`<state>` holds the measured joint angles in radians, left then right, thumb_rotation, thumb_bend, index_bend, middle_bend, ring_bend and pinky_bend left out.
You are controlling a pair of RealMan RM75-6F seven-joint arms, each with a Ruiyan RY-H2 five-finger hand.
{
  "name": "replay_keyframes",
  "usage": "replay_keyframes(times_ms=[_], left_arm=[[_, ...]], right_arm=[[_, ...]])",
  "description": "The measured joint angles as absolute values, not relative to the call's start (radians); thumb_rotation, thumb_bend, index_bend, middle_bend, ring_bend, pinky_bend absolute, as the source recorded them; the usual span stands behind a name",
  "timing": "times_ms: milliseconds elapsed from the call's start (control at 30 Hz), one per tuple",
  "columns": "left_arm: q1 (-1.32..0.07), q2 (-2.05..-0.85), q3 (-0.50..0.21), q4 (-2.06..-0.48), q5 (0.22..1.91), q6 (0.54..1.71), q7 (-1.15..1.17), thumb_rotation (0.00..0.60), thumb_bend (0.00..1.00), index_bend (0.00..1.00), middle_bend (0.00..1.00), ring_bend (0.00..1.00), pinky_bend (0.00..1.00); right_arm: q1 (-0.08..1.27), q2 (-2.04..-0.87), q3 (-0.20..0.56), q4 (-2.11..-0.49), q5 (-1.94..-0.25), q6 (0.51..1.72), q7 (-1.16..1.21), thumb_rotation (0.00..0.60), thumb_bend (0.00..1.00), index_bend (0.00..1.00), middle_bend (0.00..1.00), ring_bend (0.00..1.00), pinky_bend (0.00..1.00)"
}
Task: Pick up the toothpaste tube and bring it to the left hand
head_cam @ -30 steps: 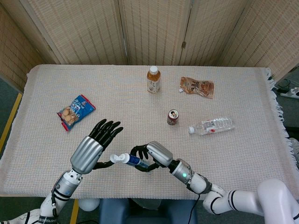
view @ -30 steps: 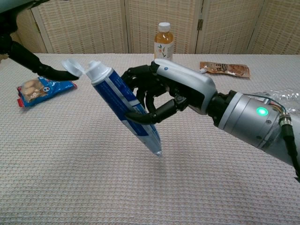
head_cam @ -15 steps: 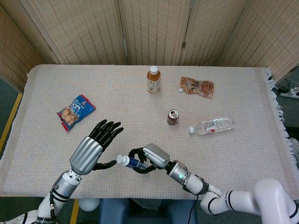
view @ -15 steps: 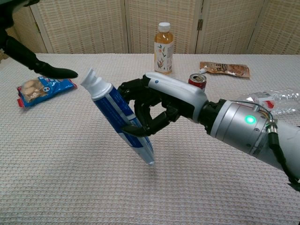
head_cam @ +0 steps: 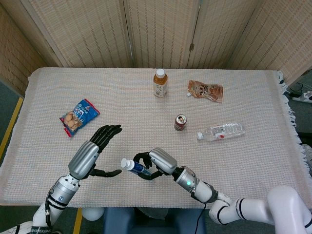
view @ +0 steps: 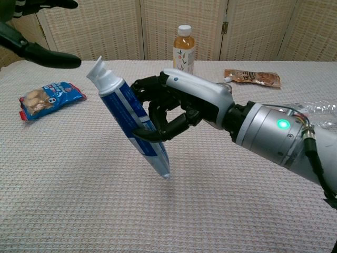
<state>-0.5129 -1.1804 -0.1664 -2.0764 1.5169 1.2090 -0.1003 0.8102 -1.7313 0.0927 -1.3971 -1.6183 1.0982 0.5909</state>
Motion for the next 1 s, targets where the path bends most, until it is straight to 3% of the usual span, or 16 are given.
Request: replay_keyframes(times_ms=[100,233,533,1000], left_arm=[[-0.534,-1.151,-0.162,-2.078,1.528,1.158,-0.165,0.146,0.14,0.05,0.08,0.04,0.00],[-0.551,-1.149,-0.157,-2.065,1.538,1.139,-0.143,0.075,0.13,0.05,0.08,0.03,0.00],[-0.582,-1.182,-0.148,-2.051,1.513,1.102,-0.023,0.050,0.12,0.05,0.08,0.03,0.00],[-0.608,-1.213,-0.141,-2.046,1.453,1.075,0.071,0.050,0.12,0.04,0.08,0.03,0.00]], right_arm=[[0.822,-1.726,0.109,-1.435,-1.599,1.072,0.553,0.600,1.00,0.62,0.55,0.67,0.64],[0.837,-1.722,0.134,-1.485,-1.557,1.034,0.482,0.600,1.00,0.62,0.55,0.67,0.64],[0.861,-1.748,0.193,-1.559,-1.442,0.973,0.350,0.600,1.00,0.63,0.56,0.69,0.66],[0.853,-1.807,0.224,-1.581,-1.385,0.982,0.308,0.600,1.00,0.68,0.62,0.74,0.70]])
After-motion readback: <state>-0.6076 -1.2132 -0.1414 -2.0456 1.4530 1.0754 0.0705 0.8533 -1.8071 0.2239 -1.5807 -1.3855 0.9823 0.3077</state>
